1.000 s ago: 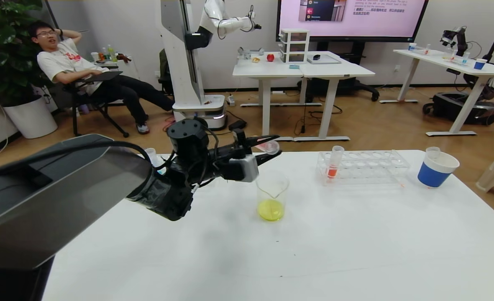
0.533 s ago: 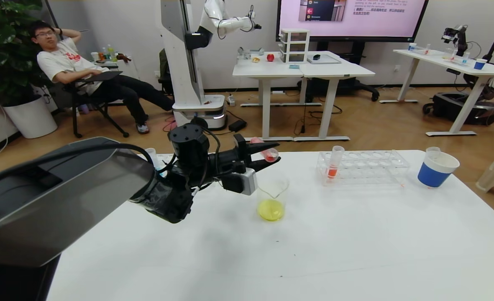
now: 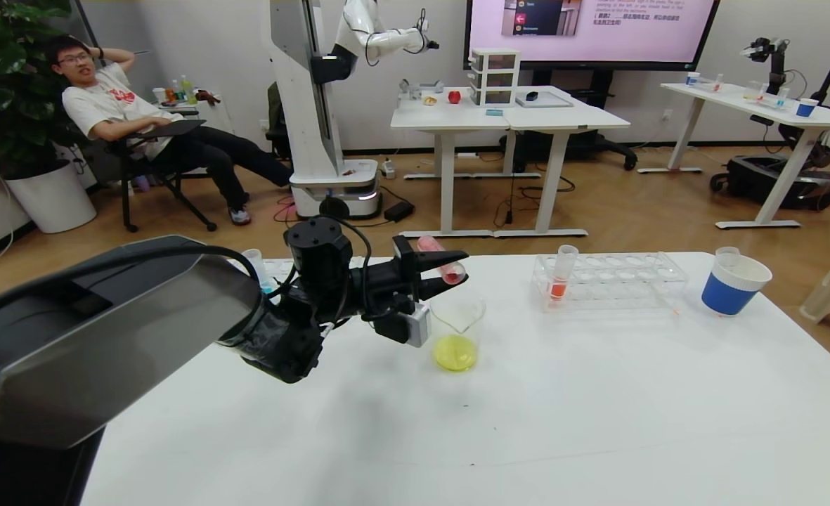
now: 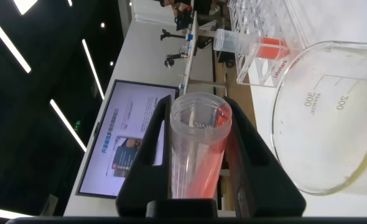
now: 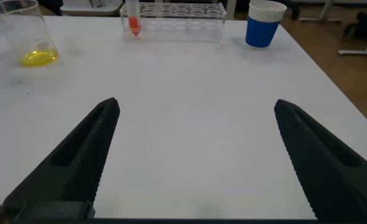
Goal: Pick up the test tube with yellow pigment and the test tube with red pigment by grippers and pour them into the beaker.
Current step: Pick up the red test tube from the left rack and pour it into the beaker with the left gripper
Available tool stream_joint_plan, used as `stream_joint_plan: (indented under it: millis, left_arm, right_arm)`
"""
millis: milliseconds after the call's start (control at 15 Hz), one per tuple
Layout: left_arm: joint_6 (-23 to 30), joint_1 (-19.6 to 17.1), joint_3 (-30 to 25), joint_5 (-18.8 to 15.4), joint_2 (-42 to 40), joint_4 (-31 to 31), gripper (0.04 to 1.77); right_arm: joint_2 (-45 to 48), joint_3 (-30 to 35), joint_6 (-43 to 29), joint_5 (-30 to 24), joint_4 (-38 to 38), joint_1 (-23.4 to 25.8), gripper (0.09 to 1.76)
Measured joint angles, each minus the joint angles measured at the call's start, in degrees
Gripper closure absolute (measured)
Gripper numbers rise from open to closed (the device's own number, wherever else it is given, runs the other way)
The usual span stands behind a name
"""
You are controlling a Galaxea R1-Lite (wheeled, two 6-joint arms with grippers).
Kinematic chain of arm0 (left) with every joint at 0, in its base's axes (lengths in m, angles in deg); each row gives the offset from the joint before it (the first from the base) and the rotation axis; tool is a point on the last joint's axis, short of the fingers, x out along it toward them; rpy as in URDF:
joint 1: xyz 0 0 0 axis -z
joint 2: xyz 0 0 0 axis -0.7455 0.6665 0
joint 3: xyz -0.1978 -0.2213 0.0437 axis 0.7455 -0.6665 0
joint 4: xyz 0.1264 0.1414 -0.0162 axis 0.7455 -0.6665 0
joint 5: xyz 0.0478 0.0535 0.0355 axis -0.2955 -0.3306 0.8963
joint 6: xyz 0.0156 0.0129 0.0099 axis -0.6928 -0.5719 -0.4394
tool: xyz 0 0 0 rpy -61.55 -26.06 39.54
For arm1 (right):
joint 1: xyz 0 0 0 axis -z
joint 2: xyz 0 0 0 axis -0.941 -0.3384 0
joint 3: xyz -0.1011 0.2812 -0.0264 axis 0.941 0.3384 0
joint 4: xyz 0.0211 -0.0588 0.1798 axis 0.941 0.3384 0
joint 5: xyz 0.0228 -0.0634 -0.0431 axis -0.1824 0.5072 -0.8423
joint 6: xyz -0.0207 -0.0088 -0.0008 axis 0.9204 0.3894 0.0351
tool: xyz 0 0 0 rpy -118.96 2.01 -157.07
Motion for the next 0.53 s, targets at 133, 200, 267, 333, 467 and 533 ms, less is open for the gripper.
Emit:
stream_joint_plan:
  millis: [133, 200, 267, 333, 467, 533]
  left_arm:
    - [-1.79, -0.17, -0.67, 0.26, 0.09, 0.00, 1.28]
    - [-2.86, -0.41, -0.72, 0.30, 0.11, -0.01, 1.28]
    - [-3.89, -0.57, -0.72, 0.30, 0.11, -0.09, 1.28]
    - [-4.80, -0.72, -0.61, 0.32, 0.09, -0.61, 1.28]
    - [-7.33, -0.94, -0.09, 0.32, -0.09, -2.05, 1.28]
    - [-8.37, -0.99, 0.13, 0.32, -0.18, -2.40, 1.28]
  right_arm:
    - [0.00, 0.00, 0.00, 0.00, 0.00, 0.00, 0.11]
    - [0.00, 0.00, 0.00, -0.02, -0.02, 0.00, 0.11]
    - [0.00, 0.00, 0.00, -0.02, 0.00, 0.00, 0.11]
    - [0.00, 0.00, 0.00, 0.00, 0.00, 0.00, 0.11]
    - [0.00, 0.00, 0.00, 0.00, 0.00, 0.00, 0.11]
    - [0.00, 0.00, 0.00, 0.00, 0.00, 0.00, 0.11]
